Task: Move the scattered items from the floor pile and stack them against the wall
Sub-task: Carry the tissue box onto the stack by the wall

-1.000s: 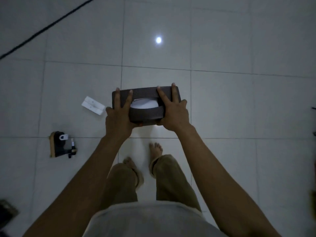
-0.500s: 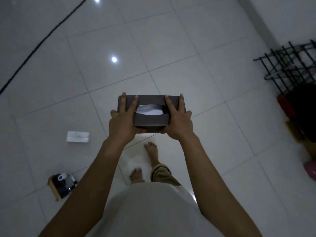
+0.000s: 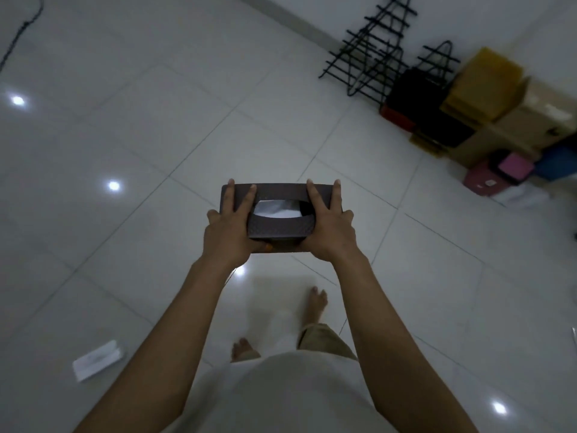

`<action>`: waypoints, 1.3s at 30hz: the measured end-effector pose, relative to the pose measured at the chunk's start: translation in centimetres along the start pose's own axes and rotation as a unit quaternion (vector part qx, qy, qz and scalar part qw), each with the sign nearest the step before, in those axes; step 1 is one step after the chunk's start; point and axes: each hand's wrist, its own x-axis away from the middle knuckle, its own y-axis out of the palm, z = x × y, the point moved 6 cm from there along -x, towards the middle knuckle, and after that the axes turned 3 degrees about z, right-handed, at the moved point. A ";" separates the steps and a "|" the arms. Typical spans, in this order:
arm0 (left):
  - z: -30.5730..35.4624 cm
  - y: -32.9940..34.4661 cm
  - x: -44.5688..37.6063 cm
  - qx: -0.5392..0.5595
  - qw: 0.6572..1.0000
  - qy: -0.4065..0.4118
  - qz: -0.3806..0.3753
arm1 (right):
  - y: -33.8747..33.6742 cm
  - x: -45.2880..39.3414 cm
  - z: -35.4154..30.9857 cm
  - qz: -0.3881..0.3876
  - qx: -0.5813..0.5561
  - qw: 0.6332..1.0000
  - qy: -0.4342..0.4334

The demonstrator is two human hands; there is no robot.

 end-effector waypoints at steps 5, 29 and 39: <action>8.5 2.2 -5.3 -0.025 0.997 0.069 -0.013 | -5.2 -1.8 6.9 0.049 -0.037 0.997 0.052; 41.2 15.7 -31.8 -0.084 0.977 0.181 -0.081 | -27.2 -21.2 35.2 0.127 -0.092 0.973 0.171; 55.3 18.4 -47.1 -0.114 0.951 0.263 -0.116 | -36.0 -32.4 44.8 0.164 -0.151 0.945 0.241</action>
